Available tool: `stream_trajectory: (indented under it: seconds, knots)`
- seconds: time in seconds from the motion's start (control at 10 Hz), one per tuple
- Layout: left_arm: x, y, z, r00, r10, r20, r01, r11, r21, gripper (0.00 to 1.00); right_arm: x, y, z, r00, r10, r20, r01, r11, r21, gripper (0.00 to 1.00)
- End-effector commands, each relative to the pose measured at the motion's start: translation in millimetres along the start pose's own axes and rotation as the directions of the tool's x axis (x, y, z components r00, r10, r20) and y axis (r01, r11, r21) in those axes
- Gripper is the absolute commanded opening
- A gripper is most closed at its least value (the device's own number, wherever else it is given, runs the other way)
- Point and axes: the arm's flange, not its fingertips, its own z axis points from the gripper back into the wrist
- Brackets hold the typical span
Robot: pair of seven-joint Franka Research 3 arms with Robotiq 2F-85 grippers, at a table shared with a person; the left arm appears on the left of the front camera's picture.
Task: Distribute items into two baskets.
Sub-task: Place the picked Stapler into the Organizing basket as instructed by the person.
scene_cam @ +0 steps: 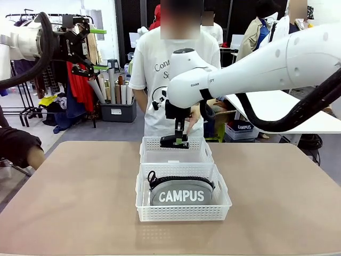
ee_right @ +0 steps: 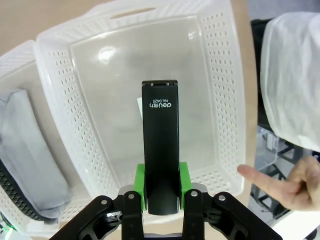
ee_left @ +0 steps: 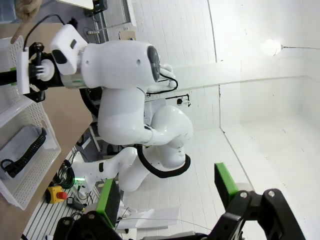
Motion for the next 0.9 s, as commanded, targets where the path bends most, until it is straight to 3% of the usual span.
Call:
stream_trajectory:
  seconds: [0.0,0.8]
  knots:
    - [-1.5,-1.3,0.9,1.000,-0.002,0.002,0.002,1.000,-0.001,1.00,7.5,-7.5,-2.1,0.998,0.056,-0.001,-0.056,0.998,0.003,0.00]
    - [-1.5,-1.3,0.9,1.000,-0.002,0.002,0.002,1.000,-0.001,1.00,10.3,-21.1,-55.6,0.991,0.132,-0.011,-0.131,0.991,0.033,0.00]
